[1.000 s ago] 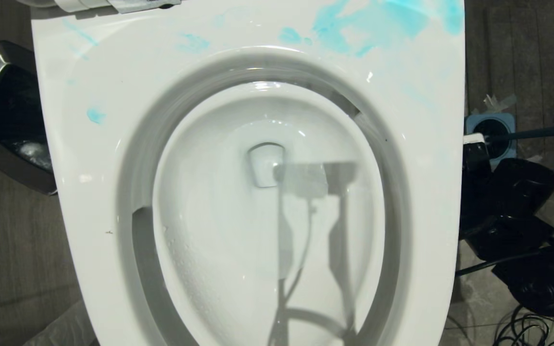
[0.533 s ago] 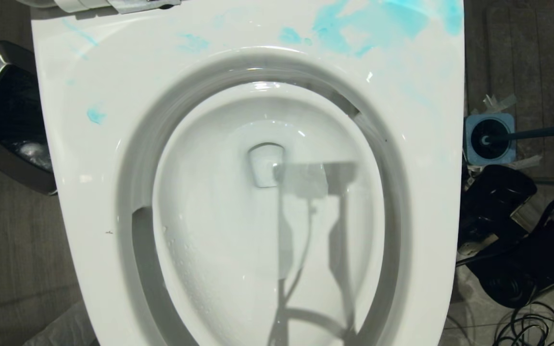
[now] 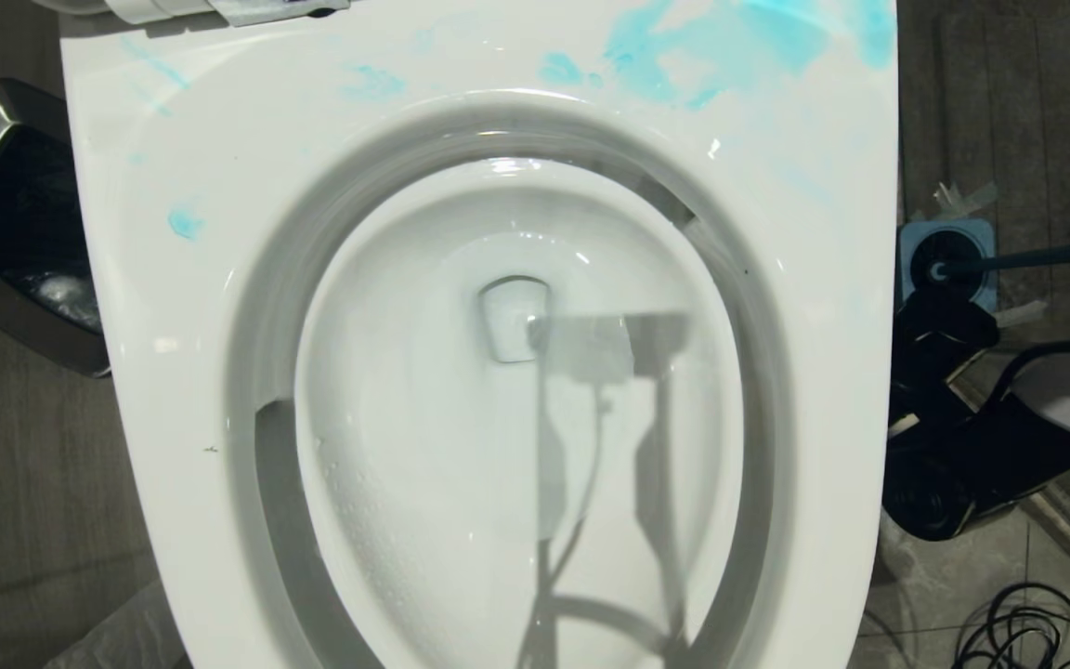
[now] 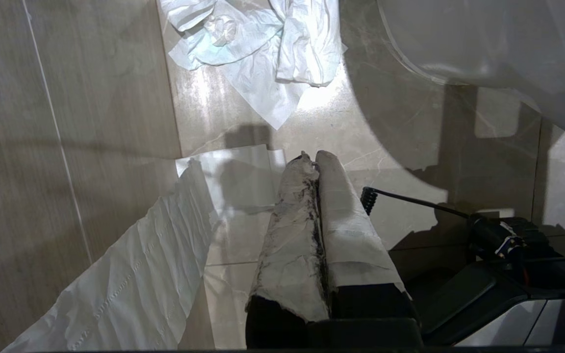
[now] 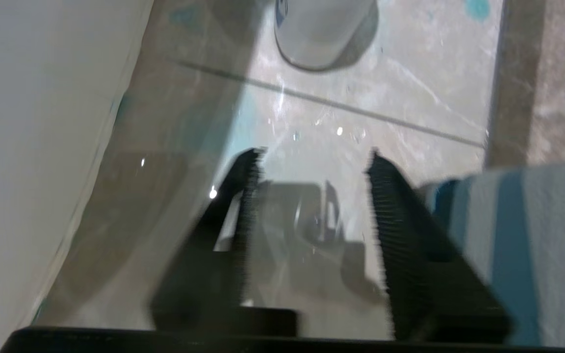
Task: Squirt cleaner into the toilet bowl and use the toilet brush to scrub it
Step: Pour in the cleaning agent
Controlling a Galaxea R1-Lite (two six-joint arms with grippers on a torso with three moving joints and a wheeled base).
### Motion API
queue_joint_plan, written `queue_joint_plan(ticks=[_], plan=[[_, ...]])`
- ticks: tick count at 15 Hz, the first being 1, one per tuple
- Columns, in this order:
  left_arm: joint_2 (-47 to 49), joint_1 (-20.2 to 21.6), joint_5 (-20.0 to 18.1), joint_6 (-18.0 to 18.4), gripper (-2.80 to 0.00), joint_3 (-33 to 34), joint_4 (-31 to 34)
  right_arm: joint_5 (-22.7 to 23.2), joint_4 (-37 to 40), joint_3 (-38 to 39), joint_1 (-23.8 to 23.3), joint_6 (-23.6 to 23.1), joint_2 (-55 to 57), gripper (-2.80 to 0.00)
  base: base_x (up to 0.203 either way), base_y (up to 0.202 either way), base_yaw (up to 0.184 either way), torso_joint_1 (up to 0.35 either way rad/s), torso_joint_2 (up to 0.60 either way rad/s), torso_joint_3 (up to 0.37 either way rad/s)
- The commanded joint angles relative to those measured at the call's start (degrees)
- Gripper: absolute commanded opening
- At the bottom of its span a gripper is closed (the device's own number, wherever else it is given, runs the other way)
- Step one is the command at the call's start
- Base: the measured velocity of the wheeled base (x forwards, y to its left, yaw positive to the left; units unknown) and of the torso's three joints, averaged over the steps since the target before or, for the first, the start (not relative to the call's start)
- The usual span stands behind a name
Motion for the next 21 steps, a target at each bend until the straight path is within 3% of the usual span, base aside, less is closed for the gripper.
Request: queue_joint_plan(ticks=[1,21], plan=[[0.1,0.0,0.0,0.0,-2.8,0.0,0.0,0.1,-0.6,-2.7,-0.6,-0.1,2.1,0.0,0.0,0.0,0.0,0.0,0.0,0.0],[0.1,0.0,0.0,0.0,-2.8,0.0,0.0,4.6,0.5,-41.1,-3.0,-3.5,16.2,0.0,0.0,0.0,0.0,0.0,0.0,0.0]])
